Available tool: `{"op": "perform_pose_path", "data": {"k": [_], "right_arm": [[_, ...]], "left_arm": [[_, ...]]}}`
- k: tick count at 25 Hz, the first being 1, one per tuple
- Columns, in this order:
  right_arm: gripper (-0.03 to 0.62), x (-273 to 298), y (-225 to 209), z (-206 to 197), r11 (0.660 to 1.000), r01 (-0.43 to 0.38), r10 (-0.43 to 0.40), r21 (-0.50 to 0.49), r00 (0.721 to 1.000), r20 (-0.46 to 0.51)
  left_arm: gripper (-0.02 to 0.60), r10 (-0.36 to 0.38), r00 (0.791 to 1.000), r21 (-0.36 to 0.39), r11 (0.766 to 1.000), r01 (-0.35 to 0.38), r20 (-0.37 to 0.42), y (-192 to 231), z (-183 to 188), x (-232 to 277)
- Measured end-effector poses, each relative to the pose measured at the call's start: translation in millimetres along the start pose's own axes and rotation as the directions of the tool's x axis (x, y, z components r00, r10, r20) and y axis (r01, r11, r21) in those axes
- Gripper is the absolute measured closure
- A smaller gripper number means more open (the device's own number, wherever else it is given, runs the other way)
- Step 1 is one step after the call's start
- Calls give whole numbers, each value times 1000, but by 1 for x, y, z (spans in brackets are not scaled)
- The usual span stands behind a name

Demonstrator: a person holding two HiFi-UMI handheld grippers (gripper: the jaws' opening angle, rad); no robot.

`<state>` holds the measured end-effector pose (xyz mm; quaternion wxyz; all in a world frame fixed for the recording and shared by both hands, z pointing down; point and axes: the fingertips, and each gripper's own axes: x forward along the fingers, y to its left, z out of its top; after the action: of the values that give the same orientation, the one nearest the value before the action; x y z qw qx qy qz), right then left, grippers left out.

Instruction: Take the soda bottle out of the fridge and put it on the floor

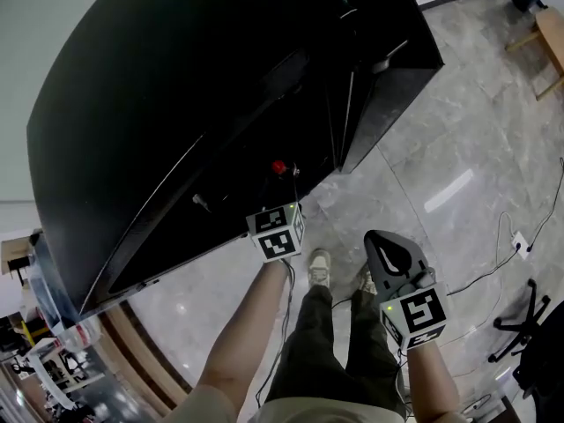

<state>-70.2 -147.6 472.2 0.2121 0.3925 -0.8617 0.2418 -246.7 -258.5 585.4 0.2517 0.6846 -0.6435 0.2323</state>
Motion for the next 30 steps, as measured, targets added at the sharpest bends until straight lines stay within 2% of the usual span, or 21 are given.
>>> {"op": "perform_pose_path", "data": {"k": [4,11,14,16,22,27,30], "right_arm": [[597,10,-4,-15,1000,-3,3,9,1000,-7],[597,20,-11,-40,1000,1,0,31,1000,-27],[597,25,-12,-53,999,1,0,37,999,-40],[597,26,-13,-60,999,2,0,41,999,-46],[597,21,-18,-76,998,13,-9,54,998,-62],[597,20,-16,-83,998,18,-15,61,998,-65],[597,17,-15,-84,998,19,-15,60,998,-64]], "left_arm": [[410,11,999,24,1000,-10,-31,-1,-13,17],[403,30,999,-22,999,-31,-34,6,-23,43],[405,37,999,3,999,-37,-22,10,-26,52],[438,38,999,18,999,-38,-17,13,-28,54],[449,-16,1000,78,997,17,-16,9,-28,54],[453,-67,997,94,993,69,-30,6,-29,52],[453,-108,994,140,984,110,-23,-4,-26,44]]}}
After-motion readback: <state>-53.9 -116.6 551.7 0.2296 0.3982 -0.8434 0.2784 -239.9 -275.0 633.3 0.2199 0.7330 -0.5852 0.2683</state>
